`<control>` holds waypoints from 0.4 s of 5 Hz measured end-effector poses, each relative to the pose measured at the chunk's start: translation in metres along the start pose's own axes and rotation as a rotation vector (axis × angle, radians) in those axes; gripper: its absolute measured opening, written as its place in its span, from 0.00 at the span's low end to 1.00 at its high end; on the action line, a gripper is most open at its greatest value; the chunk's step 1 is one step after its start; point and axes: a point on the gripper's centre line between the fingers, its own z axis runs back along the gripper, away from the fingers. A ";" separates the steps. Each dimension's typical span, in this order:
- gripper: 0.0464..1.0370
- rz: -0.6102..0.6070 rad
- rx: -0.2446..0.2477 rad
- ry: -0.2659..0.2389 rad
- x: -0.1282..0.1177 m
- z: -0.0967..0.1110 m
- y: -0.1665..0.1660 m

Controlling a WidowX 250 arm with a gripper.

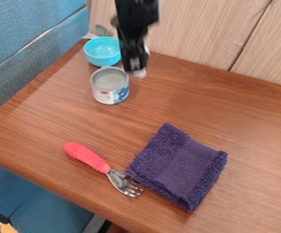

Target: Moved the black and white object from the blue bowl to the purple towel

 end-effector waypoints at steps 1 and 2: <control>0.49 -0.086 -0.048 -0.004 0.006 -0.009 -0.034; 0.49 -0.192 -0.095 0.004 0.009 -0.026 -0.067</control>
